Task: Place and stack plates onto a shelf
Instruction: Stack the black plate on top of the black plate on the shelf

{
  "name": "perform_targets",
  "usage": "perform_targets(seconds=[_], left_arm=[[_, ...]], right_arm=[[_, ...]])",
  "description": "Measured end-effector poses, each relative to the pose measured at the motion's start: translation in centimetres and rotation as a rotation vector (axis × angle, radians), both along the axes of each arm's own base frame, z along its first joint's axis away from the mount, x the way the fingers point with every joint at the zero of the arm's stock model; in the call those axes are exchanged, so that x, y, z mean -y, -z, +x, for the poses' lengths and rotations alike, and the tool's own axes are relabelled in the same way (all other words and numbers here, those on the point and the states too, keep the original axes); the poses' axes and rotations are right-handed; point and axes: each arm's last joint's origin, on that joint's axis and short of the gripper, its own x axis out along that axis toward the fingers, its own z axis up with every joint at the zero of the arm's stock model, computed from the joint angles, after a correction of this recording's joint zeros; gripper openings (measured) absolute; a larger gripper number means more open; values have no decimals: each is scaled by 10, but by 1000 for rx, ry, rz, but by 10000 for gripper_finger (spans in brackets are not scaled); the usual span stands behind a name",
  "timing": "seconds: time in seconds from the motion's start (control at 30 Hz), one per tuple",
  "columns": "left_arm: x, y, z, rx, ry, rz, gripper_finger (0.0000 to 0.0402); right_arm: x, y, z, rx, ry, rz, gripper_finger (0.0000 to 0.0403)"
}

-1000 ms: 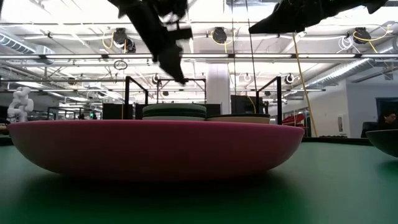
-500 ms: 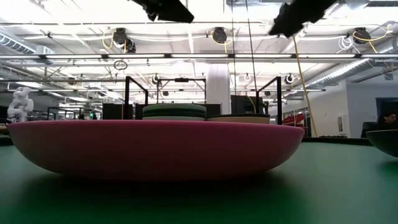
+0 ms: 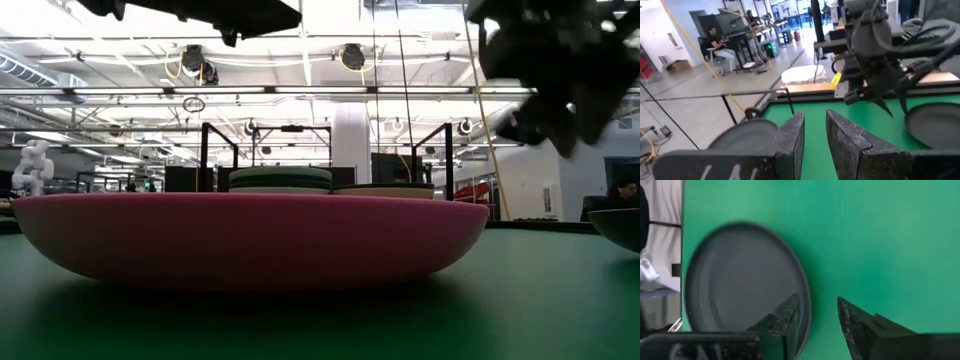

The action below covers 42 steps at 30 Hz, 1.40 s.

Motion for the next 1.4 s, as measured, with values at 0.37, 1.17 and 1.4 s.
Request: perform_targets(seconds=[0.37,1.17,1.4], left_arm=[[4,2,-1,15,18,14,84],[0,11,-48,187,19,12,84],[-2,20,-78,336,23,-19,84]], right_arm=[[-1,56,-17,-158,14,86,157],[-2,74,-18,-89,80,171,101],[-2,73,-17,-71,68,174,36]])
